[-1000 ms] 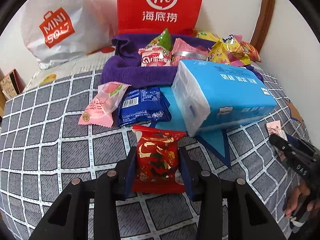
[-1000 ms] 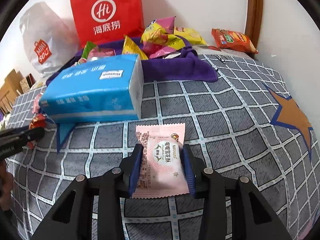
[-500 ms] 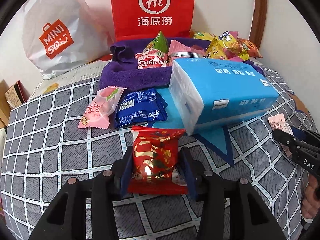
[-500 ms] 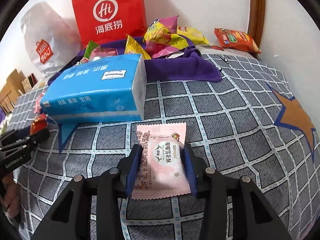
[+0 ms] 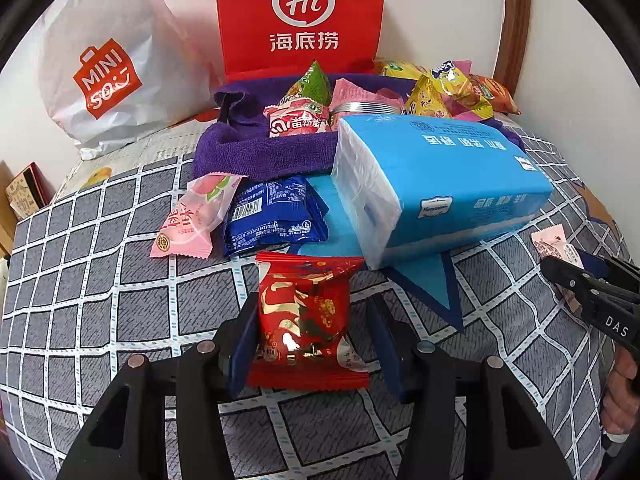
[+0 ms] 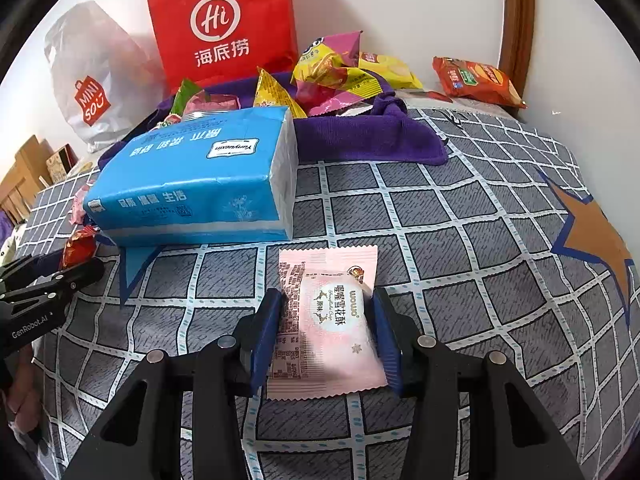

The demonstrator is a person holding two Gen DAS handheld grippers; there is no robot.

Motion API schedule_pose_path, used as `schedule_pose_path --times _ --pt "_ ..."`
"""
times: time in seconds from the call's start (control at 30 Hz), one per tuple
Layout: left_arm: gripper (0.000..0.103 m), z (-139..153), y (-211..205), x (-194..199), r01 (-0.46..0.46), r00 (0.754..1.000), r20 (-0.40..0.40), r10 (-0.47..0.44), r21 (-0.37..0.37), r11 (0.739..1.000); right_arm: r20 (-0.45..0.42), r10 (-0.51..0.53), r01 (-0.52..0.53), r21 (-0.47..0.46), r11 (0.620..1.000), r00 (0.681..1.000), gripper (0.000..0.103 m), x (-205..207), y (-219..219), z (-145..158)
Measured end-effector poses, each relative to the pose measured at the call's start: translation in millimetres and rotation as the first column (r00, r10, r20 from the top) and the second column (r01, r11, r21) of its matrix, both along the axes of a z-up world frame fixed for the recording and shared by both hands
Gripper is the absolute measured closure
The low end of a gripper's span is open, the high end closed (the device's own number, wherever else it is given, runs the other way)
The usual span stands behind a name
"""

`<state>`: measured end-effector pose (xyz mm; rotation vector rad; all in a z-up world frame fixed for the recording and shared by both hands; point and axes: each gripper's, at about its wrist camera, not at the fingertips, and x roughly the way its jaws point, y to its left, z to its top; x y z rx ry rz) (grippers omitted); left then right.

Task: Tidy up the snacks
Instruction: 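Lift and carry the red candy bag and pink candy packet over the purple towel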

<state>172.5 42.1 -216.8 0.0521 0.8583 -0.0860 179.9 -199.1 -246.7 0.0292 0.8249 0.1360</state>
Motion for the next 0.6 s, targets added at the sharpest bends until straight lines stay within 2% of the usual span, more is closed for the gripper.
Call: schedule_pose_path --times 0.17,0.33,0.47,0.6 --pt "0.054 0 0 0 -0.002 1.0 0.001 0.002 0.0 1.0 0.0 0.0 0.0 -0.017 1.0 1.0 0.055 0 3 -1" --pt "0.063 1 7 -1 -0.022 1.0 0.007 0.022 -0.019 1.0 0.001 0.002 -0.002 -0.011 1.0 1.0 0.055 0 2 0" --pt "0.065 2 10 -1 -0.028 1.0 0.009 0.028 -0.04 0.999 0.002 -0.004 0.004 -0.017 1.0 1.0 0.058 0 2 0" --pt "0.066 3 3 -1 -0.025 1.0 -0.006 0.025 0.007 1.0 0.003 -0.007 0.007 0.007 1.0 1.0 0.061 0 -3 0"
